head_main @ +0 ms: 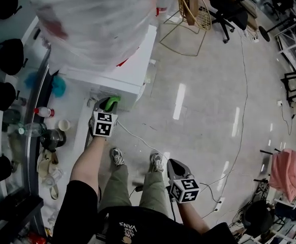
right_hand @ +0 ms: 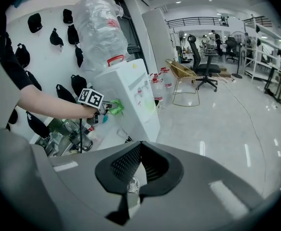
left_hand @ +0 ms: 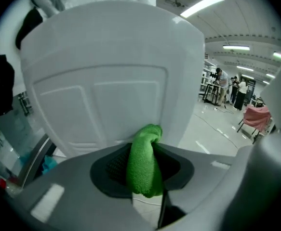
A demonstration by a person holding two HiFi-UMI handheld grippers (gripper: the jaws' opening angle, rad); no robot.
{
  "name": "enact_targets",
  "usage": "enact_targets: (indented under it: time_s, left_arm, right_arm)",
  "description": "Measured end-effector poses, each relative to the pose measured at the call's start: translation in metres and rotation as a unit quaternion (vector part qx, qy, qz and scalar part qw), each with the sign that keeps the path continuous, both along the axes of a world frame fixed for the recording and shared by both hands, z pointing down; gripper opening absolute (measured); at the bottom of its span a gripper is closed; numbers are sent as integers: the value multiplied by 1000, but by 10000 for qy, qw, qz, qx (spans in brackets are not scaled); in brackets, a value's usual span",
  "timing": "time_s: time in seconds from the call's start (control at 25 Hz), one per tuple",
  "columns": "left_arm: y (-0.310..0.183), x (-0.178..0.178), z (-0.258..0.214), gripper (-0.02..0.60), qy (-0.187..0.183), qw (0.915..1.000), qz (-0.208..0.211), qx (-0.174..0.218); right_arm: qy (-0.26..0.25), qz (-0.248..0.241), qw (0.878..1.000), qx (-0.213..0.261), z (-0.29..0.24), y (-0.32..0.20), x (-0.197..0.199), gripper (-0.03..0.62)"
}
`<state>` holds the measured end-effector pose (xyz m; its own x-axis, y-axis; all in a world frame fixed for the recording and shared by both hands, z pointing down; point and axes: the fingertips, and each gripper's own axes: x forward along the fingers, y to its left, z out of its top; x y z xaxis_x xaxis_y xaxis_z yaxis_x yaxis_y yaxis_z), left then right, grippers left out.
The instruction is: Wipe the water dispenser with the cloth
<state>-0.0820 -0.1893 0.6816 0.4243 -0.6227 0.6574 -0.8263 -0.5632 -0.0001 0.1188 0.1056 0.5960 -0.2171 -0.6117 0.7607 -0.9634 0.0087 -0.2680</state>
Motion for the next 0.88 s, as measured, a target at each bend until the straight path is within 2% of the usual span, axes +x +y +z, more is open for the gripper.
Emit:
enact_targets:
  time_s: [0.16, 0.28, 0.48, 0.88]
  left_arm:
    - [-22, -52, 2, 112, -142, 9990, -424, 49]
    - [-35, -80, 2, 112, -229, 9984, -504, 108]
    - [-39, -84, 3, 112, -286, 9994, -59, 192]
    - [-33, -89, 2, 112, -382, 9989, 5, 274]
  right_arm:
    - [-146, 59, 9998, -105, 8, -2, -14, 5]
    - [-208, 25, 9996, -188, 15, -4, -29, 5]
    - [-257, -154, 9993, -242, 18, -12, -49, 5]
    - [-55, -263, 9995, -193, 13, -18, -35, 5]
